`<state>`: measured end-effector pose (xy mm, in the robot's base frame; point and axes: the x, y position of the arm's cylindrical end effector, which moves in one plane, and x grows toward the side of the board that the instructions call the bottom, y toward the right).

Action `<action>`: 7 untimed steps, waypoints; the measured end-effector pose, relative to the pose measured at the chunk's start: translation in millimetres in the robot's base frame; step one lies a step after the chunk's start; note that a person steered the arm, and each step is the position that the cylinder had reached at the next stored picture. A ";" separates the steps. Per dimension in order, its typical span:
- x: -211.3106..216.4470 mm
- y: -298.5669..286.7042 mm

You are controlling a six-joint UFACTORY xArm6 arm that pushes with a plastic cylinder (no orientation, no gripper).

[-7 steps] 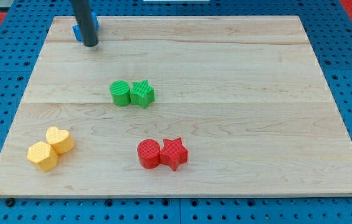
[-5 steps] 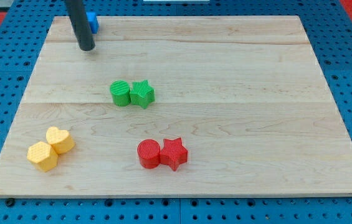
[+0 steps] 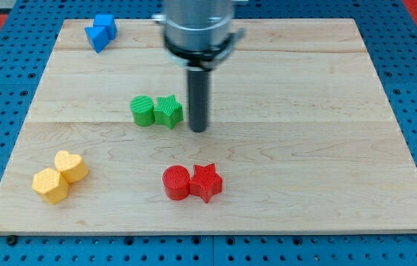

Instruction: Place the green star below the blue triangle

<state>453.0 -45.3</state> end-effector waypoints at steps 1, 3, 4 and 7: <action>-39.2 -17.5; -65.2 -137.5; -65.2 -138.0; -50.2 -218.0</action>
<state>402.8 -263.3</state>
